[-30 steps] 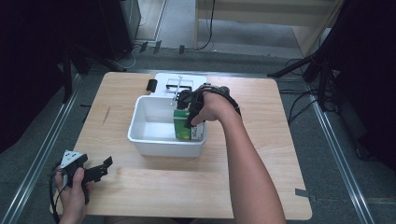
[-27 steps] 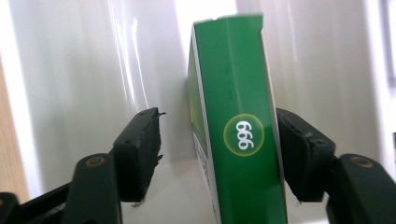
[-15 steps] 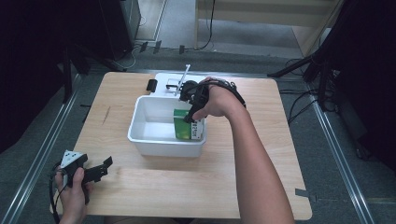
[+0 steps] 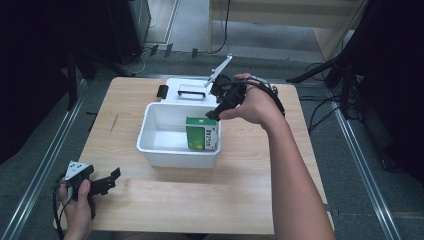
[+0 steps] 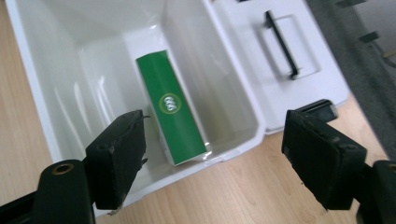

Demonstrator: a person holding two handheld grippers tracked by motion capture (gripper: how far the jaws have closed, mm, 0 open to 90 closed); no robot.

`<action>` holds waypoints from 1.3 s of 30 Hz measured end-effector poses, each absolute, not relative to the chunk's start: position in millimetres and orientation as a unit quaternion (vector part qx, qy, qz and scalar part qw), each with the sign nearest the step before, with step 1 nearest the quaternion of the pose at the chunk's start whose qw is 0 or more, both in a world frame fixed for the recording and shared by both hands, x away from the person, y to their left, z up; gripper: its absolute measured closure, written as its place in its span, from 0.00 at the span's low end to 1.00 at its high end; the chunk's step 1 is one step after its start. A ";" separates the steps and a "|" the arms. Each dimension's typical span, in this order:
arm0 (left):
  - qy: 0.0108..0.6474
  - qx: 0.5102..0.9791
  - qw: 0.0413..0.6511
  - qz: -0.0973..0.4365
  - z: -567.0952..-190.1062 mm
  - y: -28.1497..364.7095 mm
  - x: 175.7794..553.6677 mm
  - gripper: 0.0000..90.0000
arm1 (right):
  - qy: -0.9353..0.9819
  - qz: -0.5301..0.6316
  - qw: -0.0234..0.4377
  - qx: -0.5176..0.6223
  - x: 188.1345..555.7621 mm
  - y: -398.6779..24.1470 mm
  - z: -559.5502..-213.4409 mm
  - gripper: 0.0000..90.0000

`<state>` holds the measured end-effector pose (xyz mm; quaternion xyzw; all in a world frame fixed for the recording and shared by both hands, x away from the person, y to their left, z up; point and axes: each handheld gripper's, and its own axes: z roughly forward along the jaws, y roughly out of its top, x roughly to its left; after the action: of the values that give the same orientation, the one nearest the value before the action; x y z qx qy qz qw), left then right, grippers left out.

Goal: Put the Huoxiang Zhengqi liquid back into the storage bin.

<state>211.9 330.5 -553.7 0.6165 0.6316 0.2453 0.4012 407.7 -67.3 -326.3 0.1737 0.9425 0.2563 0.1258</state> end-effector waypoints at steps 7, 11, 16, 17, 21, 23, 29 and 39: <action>0.632 0.616 0.402 0.246 -553.8 330.4 212.1 0.00 | 0.918 0.298 0.154 0.211 405.3 -96.2 -319.0 0.24; 0.632 0.616 0.402 0.247 -553.8 330.4 212.1 0.00 | 0.899 0.324 0.163 0.244 404.3 -116.0 -320.0 0.25; 0.631 0.617 0.400 0.247 -553.7 330.3 212.0 0.00 | 0.876 0.349 0.182 0.277 402.7 -137.1 -323.0 0.25; 0.631 0.617 0.400 0.247 -553.7 330.3 212.0 0.00 | 0.872 0.353 0.185 0.283 402.4 -140.9 -324.0 0.25; 0.631 0.616 0.400 0.248 -553.8 330.2 212.1 0.00 | 0.860 0.365 0.199 0.298 400.2 -154.3 -329.2 0.25; 0.631 0.617 0.400 0.248 -553.8 330.2 212.1 0.00 | 0.851 0.371 0.207 0.307 398.8 -160.4 -331.6 0.25; 0.631 0.616 0.400 0.248 -553.9 330.1 212.1 0.00 | 0.830 0.393 0.217 0.331 395.1 -175.3 -339.4 0.27; 0.631 0.618 0.398 0.248 -553.6 330.2 211.7 0.00 | 0.780 0.427 0.249 0.384 383.8 -205.4 -359.9 0.27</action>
<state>211.7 330.2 -553.6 0.6180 0.6312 0.2482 0.3977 383.8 -205.4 -359.9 0.3837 0.7803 0.4267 0.2487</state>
